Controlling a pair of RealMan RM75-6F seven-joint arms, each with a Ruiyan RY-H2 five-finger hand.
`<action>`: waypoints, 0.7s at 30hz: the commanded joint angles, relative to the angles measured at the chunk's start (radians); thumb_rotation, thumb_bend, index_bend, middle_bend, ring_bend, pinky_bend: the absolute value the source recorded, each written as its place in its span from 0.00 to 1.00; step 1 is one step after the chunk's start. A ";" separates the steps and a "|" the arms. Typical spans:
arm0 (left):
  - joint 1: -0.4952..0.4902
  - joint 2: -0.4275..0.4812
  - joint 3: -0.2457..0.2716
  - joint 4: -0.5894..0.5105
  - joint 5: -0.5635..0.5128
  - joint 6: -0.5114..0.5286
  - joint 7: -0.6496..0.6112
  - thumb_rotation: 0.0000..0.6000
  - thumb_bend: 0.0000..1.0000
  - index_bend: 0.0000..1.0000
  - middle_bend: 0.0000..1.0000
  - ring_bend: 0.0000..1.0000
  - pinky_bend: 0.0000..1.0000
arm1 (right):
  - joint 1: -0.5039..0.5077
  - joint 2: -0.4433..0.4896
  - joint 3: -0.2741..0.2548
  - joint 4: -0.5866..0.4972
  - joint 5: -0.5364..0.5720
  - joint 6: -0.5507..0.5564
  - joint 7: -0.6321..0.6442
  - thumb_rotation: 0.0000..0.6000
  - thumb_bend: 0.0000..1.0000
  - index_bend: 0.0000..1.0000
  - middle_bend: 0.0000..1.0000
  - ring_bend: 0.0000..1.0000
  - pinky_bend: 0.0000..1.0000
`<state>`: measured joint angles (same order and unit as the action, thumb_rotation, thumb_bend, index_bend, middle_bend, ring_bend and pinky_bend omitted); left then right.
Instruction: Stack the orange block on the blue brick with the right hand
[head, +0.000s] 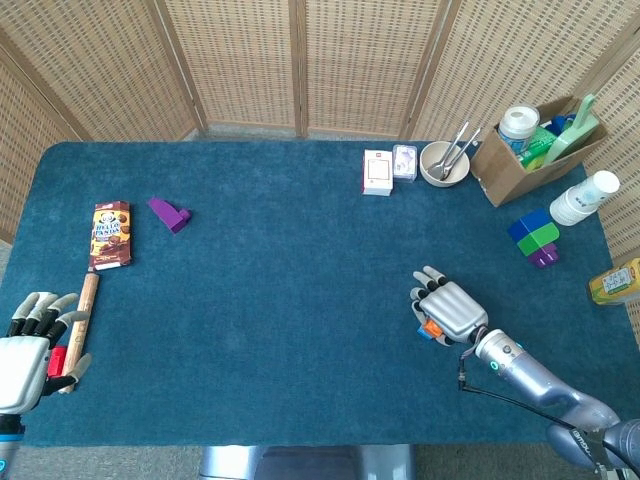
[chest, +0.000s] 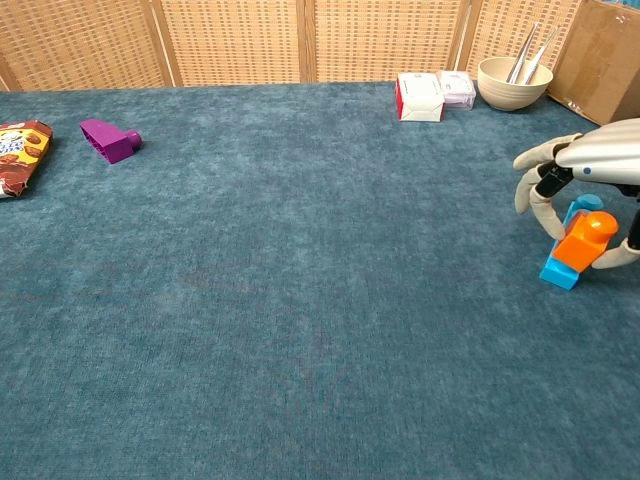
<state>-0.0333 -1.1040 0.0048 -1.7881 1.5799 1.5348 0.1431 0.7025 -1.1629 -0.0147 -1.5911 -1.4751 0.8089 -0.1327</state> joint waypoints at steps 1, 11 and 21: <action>0.000 0.000 0.000 0.000 -0.001 0.000 -0.001 1.00 0.33 0.29 0.18 0.14 0.07 | 0.003 0.004 0.002 -0.004 0.008 -0.009 -0.004 1.00 0.18 0.62 0.28 0.04 0.08; 0.000 -0.001 -0.001 0.003 0.000 0.001 -0.004 1.00 0.33 0.29 0.18 0.14 0.07 | 0.000 0.015 0.010 -0.019 0.019 -0.005 -0.001 1.00 0.17 0.50 0.27 0.02 0.08; 0.001 0.001 -0.001 0.002 -0.001 0.002 -0.002 1.00 0.33 0.29 0.18 0.14 0.07 | -0.003 0.012 0.007 -0.015 0.022 -0.009 -0.003 1.00 0.17 0.45 0.27 0.01 0.08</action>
<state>-0.0327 -1.1032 0.0043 -1.7863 1.5790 1.5367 0.1406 0.6999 -1.1514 -0.0080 -1.6059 -1.4529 0.7993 -0.1356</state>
